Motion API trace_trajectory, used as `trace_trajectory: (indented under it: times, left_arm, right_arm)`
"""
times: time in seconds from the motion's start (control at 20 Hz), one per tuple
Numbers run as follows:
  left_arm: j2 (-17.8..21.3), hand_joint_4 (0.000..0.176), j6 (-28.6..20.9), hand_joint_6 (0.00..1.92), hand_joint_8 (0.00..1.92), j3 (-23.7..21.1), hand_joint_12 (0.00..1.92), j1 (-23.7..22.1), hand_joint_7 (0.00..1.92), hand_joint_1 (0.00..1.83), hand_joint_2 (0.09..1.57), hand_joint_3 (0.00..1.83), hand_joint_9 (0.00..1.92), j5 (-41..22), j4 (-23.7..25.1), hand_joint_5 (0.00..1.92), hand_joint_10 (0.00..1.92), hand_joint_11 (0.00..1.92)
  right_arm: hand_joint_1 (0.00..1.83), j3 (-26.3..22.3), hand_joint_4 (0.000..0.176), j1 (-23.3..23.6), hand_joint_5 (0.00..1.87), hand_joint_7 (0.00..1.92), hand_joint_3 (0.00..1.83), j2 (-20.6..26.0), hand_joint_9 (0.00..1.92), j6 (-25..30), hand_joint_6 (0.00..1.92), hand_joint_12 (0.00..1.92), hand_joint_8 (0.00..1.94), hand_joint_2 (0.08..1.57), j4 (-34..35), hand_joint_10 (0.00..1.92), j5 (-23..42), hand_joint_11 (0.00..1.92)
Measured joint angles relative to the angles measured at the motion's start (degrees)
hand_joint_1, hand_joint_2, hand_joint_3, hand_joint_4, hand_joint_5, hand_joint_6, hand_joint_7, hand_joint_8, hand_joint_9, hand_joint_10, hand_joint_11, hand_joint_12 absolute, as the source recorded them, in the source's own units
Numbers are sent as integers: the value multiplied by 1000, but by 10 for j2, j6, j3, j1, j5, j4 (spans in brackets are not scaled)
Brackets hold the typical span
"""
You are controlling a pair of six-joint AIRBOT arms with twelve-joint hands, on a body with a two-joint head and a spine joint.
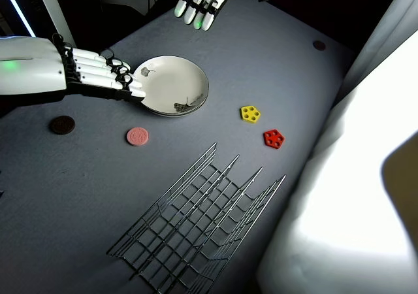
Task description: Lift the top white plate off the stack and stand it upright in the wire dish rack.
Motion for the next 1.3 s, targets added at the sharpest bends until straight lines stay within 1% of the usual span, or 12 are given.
trace_trajectory:
  times: [0.1, 0.4, 0.6, 0.65, 0.7, 0.8, 0.95, 1.0, 1.05, 1.1, 1.15, 1.3]
  left_arm:
    - [0, 0, 0, 0, 0, 5, 147, 0, 37, 361, 879, 0, 57, 0, -3, 20, 0, 50]
    - [0, 0, 0, 0, 0, 12, 130, 3, 38, 360, 876, 0, 54, -7, -8, 22, 0, 48]
    - [3, 0, -5, 1, 0, 20, 119, 5, 35, 339, 872, 0, 44, -7, -15, 25, 0, 44]
    - [4, 0, -6, 2, 3, 21, 119, 5, 42, 350, 872, 0, 60, -9, -13, 29, 6, 50]
    - [4, 0, -7, 2, 0, 22, 122, 5, 37, 349, 868, 0, 55, -12, -10, 29, 3, 58]
    - [5, 0, -7, 0, 0, 22, 112, 6, 7, 331, 873, 0, 25, -13, -7, 0, 0, 45]
    - [5, 0, -5, 2, 1, 27, 108, 5, 10, 318, 872, 0, 33, -8, -8, 6, 3, 49]
    - [1, 0, -5, 9, 8, 27, 111, 5, 30, 346, 864, 0, 45, -5, -7, 25, 7, 63]
    - [-2, 0, -5, 9, 8, 27, 108, 5, 34, 339, 867, 0, 48, -2, -4, 29, 7, 62]
    - [-10, 0, -4, 10, 10, 26, 111, -1, 43, 327, 866, 0, 61, 7, 17, 36, 11, 73]
    - [-17, 0, -4, 11, 12, 26, 109, -7, 54, 338, 863, 0, 64, 13, 34, 45, 10, 74]
    - [-27, 0, 0, 0, 0, 14, 94, -23, 51, 345, 859, 0, 59, 27, 54, 41, 0, 67]
  right_arm:
    - [193, 1, 0, 2, 29, 30, 1, 0, 43, 43, 0, 92, 0, 944, -22, 0, 3, 50]
    - [216, 3, 0, 4, 26, 36, 0, 1, 51, 45, 0, 84, 0, 940, -24, 1, 5, 64]
    - [214, 10, 0, 4, 35, 41, 0, -2, 53, 45, 3, 76, 2, 936, -26, 1, 49, 59]
    - [221, 11, 0, 4, 39, 45, 0, -3, 54, 55, 4, 74, 3, 933, -31, 1, 56, 57]
    - [207, 17, 0, 6, 37, 37, 0, -7, 46, 101, 3, 77, 0, 938, -50, 0, 63, 69]
    - [211, 30, 0, 22, 38, 28, 0, -20, 36, 161, 2, 75, 0, 933, -94, 0, 57, 73]
    - [235, 28, 0, 23, 34, 22, 1, -23, 23, 167, 0, 67, 1, 939, -99, 1, 45, 66]
    - [201, 26, 0, 23, 31, 28, 1, -23, 32, 169, 0, 66, 3, 938, -100, 4, 44, 68]
    - [209, 25, 0, 24, 31, 29, 0, -23, 34, 175, 0, 65, 3, 937, -104, 4, 44, 69]
    - [219, 25, 0, 35, 23, 26, 0, -25, 33, 212, 0, 63, 1, 937, -134, 3, 45, 67]
    - [207, 26, 0, 41, 12, 20, 1, -28, 30, 235, 0, 60, 0, 939, -149, 1, 42, 64]
    - [208, 33, 0, 53, 7, 14, 1, -44, 27, 268, 0, 56, 0, 940, -174, 0, 31, 62]
